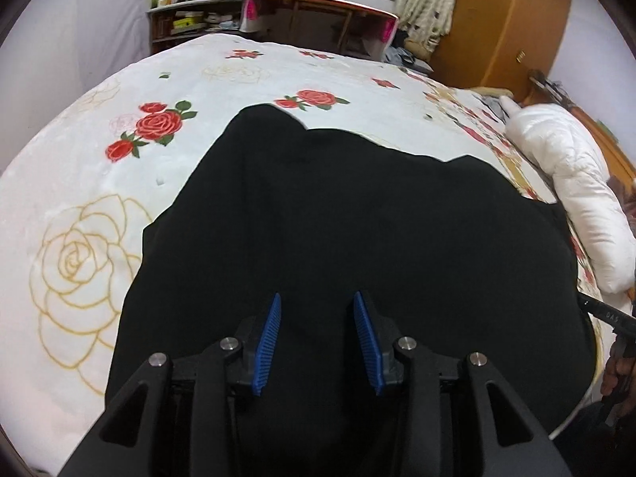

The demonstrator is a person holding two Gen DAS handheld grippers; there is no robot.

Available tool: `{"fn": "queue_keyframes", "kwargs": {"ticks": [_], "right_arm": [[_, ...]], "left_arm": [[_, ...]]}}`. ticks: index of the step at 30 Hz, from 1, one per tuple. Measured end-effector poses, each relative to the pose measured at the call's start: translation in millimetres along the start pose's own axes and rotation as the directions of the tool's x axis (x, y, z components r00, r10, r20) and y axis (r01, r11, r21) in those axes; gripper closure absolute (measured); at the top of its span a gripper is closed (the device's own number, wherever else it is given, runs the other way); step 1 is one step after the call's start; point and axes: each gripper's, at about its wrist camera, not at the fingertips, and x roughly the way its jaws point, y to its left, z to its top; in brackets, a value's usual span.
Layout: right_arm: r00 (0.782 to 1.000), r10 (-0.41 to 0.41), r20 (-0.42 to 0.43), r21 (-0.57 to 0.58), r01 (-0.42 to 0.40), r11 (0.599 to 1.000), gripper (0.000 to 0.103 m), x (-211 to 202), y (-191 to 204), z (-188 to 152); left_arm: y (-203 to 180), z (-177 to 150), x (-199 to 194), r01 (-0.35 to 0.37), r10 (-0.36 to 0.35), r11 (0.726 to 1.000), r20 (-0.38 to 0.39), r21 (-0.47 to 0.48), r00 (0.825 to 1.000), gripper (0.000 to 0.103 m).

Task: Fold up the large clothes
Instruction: 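Lower the folded coat onto the bed and release both grippers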

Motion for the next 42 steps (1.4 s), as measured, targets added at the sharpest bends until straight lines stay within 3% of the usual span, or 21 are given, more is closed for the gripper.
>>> {"fn": "queue_keyframes", "kwargs": {"ticks": [7, 12, 15, 18, 22, 28, 34, 42], "right_arm": [[0.999, -0.034, -0.014, -0.077, 0.033, 0.997, 0.067, 16.3, 2.5, 19.6], [0.994, -0.022, 0.107, -0.007, 0.023, 1.0, 0.067, -12.3, -2.6, 38.5], [0.996, -0.012, 0.093, 0.002, 0.012, 1.0, 0.067, -0.5, 0.2, 56.7], [0.996, -0.059, 0.062, -0.018, 0.061, 0.998, 0.067, 27.6, 0.1, 72.6], [0.997, -0.078, 0.004, 0.013, 0.077, 0.997, 0.067, 60.6, -11.1, 80.5], [0.997, -0.077, -0.008, 0.013, 0.077, 0.997, 0.067, 61.3, -12.6, 79.6], [0.998, -0.063, 0.024, 0.011, 0.062, 0.998, 0.067, 30.2, -6.8, 75.3], [0.996, 0.004, 0.09, -0.01, -0.003, 1.0, 0.067, -17.6, 21.2, 30.7]], "left_arm": [[5.0, 15.3, 7.6, -0.013, 0.013, 1.0, -0.003, -0.011, 1.0, 0.058], [8.3, 50.6, 8.9, -0.03, 0.031, 0.999, 0.048, -0.025, 0.998, 0.058], [14.1, 72.3, 24.3, -0.061, 0.063, 0.998, 0.056, -0.035, 0.996, 0.058], [25.8, 85.2, 49.3, -0.095, 0.096, 0.994, 0.028, -0.046, 0.995, 0.058], [30.3, 76.8, 71.8, -0.125, 0.125, 0.992, 0.009, -0.006, 0.992, 0.058], [30.6, 75.9, 70.1, -0.125, 0.125, 0.992, 0.007, -0.011, 0.992, 0.058], [20.1, 69.5, 39.4, -0.121, 0.121, 0.993, 0.026, 0.001, 0.992, 0.058], [-8.7, 34.8, -2.4, -0.099, 0.098, 0.995, 0.042, 0.026, 0.994, 0.058]]}}
